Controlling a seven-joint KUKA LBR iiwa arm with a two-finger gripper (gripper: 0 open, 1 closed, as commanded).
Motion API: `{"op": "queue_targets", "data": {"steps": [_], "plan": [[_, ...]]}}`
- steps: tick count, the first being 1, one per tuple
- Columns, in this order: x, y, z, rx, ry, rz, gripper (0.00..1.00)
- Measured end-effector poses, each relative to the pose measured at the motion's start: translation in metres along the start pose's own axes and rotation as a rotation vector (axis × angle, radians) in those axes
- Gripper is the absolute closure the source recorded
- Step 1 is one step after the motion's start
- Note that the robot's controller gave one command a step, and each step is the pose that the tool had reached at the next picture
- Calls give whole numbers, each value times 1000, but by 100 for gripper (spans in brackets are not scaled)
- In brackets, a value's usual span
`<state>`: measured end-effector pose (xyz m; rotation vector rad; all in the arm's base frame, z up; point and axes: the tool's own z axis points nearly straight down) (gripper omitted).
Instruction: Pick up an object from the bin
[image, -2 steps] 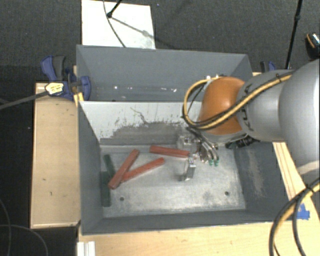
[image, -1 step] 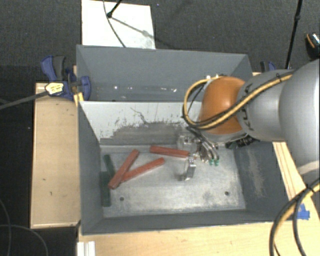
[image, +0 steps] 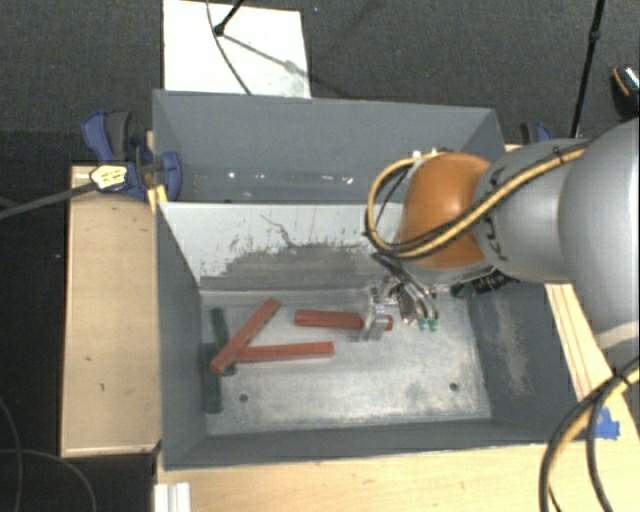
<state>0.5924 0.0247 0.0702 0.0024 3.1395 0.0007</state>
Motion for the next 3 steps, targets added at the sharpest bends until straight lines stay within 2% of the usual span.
{"op": "queue_targets", "data": {"steps": [1, 2, 3], "plan": [[-1, 0, -6, 0, -3, -4, 100], [-4, 0, -85, 0, -9, -8, 100], [-6, 0, -123, 0, -6, -12, 100]]}}
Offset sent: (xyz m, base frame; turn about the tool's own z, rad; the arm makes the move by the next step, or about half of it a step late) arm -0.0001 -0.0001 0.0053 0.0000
